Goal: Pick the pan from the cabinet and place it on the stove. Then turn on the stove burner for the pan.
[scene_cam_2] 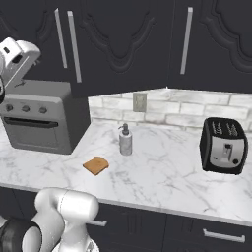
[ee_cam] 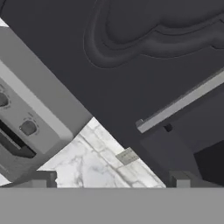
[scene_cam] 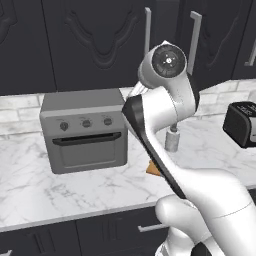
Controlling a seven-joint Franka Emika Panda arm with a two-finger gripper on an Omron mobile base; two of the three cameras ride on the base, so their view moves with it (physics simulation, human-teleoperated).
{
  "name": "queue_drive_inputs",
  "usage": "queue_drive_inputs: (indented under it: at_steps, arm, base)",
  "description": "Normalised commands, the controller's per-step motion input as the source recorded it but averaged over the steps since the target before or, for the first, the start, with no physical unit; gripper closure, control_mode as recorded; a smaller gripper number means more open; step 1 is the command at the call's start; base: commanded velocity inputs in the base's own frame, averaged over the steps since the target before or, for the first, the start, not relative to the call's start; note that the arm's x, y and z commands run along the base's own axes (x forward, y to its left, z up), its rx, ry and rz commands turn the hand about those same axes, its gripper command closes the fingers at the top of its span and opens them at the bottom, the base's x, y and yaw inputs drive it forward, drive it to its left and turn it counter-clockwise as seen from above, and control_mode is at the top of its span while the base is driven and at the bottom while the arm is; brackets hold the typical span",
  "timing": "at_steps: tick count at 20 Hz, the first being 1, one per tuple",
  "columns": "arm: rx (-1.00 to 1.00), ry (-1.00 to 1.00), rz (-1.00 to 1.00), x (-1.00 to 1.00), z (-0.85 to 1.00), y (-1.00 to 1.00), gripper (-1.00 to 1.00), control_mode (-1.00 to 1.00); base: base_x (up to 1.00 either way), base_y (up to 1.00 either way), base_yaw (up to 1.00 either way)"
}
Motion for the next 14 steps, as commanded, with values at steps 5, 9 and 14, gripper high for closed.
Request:
queue_drive_inputs:
  at_steps: [5, 9, 14]
  arm:
    - [-0.13, 0.04, 0.00, 0.73, -0.19, 0.00, -1.00, -1.00]
    - [-0.10, 0.08, 0.00, 0.63, -0.06, -0.03, -1.00, -1.00]
    - [-0.08, 0.16, 0.00, 0.54, 0.00, -0.06, -1.00, -1.00]
  base:
    - [0.00, 0.00, 0.00]
    - [0.00, 0.00, 0.00]
    - [0.00, 0.00, 0.00]
